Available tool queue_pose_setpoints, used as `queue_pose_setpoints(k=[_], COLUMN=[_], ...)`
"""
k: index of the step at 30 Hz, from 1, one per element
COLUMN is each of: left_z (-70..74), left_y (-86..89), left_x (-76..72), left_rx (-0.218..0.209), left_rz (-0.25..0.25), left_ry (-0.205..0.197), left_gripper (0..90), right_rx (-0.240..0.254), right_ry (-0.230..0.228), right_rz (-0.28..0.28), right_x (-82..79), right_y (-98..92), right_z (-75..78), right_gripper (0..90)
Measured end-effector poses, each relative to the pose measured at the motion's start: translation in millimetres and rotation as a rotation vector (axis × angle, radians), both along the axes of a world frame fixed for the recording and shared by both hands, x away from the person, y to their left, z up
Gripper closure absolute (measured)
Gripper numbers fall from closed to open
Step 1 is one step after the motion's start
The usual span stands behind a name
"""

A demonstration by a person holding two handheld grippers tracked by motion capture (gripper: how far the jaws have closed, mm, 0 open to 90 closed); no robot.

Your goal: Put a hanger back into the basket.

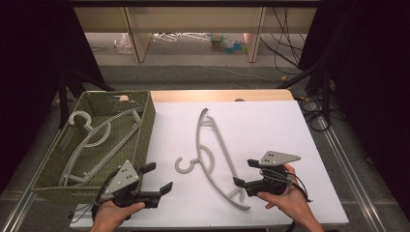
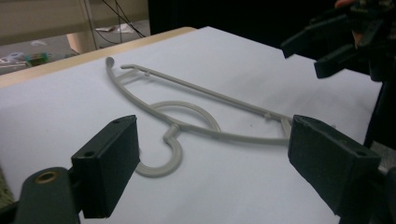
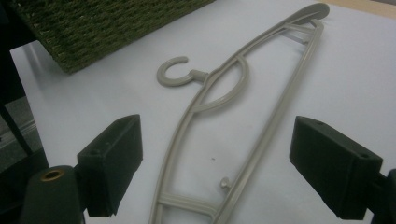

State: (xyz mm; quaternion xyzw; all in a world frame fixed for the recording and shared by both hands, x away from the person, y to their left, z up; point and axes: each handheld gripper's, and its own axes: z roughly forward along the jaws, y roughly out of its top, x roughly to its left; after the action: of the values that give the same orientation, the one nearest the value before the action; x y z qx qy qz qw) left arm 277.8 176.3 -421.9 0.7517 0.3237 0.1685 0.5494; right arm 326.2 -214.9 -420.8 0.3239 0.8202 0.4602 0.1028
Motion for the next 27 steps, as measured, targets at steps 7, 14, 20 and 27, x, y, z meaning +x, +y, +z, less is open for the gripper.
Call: queue_pose_setpoints(k=[7, 14, 20, 27], left_z=[-7.0, -11.9, -12.3, -11.6], left_y=[-5.9, -8.4, -8.7, -7.4], left_x=[-5.9, -5.5, -4.9, -5.1], left_rx=[0.026, 0.046, 0.042, 0.044], left_rz=[-0.018, -0.034, -0.045, -0.036], left_ry=[-0.006, 0.008, 0.005, 0.007], left_gripper=[16.4, 16.4, 16.4, 16.4], right_rx=[-0.041, -0.135, -0.202, -0.284], right_ry=[-0.001, 0.055, 0.075, 0.140], right_rz=[0.039, 0.106, 0.130, 0.145], right_x=[-4.0, 4.7, 14.7, 29.3], right_y=[18.4, 44.9, 65.4, 89.6], right_z=[-3.2, -20.9, -30.5, -42.0], right_gripper=[18.4, 19.0, 23.8, 29.7])
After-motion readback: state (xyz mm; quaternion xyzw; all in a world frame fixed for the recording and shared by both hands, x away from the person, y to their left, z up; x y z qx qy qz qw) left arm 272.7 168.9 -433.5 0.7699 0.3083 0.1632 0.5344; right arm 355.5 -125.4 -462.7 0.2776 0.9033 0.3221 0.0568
